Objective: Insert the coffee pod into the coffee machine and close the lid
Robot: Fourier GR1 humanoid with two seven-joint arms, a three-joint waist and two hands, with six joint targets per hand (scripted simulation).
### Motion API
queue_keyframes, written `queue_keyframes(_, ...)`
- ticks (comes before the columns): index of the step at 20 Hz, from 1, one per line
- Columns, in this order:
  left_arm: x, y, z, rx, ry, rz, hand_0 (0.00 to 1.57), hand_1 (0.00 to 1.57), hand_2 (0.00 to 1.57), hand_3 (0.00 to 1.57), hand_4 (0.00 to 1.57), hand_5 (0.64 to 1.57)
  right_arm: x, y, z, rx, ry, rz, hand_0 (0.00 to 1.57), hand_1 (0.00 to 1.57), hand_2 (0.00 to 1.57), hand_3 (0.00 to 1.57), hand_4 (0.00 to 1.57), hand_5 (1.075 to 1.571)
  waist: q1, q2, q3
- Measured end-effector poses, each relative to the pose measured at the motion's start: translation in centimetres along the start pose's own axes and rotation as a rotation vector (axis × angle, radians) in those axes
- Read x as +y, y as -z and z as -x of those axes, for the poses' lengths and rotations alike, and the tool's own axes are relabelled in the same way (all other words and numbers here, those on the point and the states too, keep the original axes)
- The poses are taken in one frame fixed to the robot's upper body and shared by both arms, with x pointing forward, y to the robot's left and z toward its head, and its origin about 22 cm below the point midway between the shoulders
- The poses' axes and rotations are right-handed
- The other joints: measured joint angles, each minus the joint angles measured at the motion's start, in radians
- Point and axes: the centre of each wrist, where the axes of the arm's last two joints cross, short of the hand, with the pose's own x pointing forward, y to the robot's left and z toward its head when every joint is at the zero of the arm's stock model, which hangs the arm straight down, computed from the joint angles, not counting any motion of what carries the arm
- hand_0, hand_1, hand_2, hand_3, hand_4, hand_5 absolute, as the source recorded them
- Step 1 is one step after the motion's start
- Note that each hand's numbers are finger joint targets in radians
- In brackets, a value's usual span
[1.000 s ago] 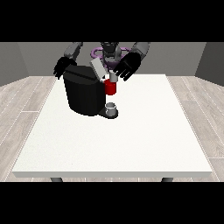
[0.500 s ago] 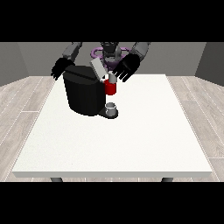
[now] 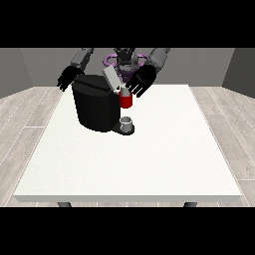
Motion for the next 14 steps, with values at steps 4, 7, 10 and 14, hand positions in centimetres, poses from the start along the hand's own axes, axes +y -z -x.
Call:
queue_keyframes(4, 0.3, 0.2, -0.4, -0.004, 0.000, 0.010, 1.23, 1.23, 1.27, 1.18, 0.48, 1.571, -0.4, 0.2, 0.2, 0.001, 0.007, 0.008, 0.00, 0.00, 0.00, 0.00, 0.46, 1.571, 0.007, 0.005, 0.0002)
queue_keyframes(7, 0.5, 0.1, 0.1, 0.005, -0.003, 0.018, 1.22, 1.22, 1.25, 1.15, 0.47, 1.571, -0.4, 0.2, -0.2, 0.000, 0.004, 0.001, 0.00, 0.00, 0.00, 0.00, 0.43, 1.571, 0.000, 0.008, 0.0002)
queue_keyframes(10, 0.3, 0.1, 0.1, 0.012, -0.007, 0.024, 1.20, 1.20, 1.23, 1.09, 0.46, 1.571, -0.4, -0.3, 0.4, -0.003, 0.004, 0.001, 0.00, 0.00, 0.00, 0.00, 0.44, 1.571, -0.003, 0.006, 0.0002)
queue_keyframes(14, -0.1, 0.3, -0.4, 0.003, 0.001, 0.040, 1.13, 1.13, 1.17, 1.00, 0.46, 1.571, -0.3, -0.2, 0.6, 0.009, 0.007, 0.023, 0.00, 0.00, 0.00, 0.00, 0.40, 1.571, 0.011, 0.000, 0.0006)
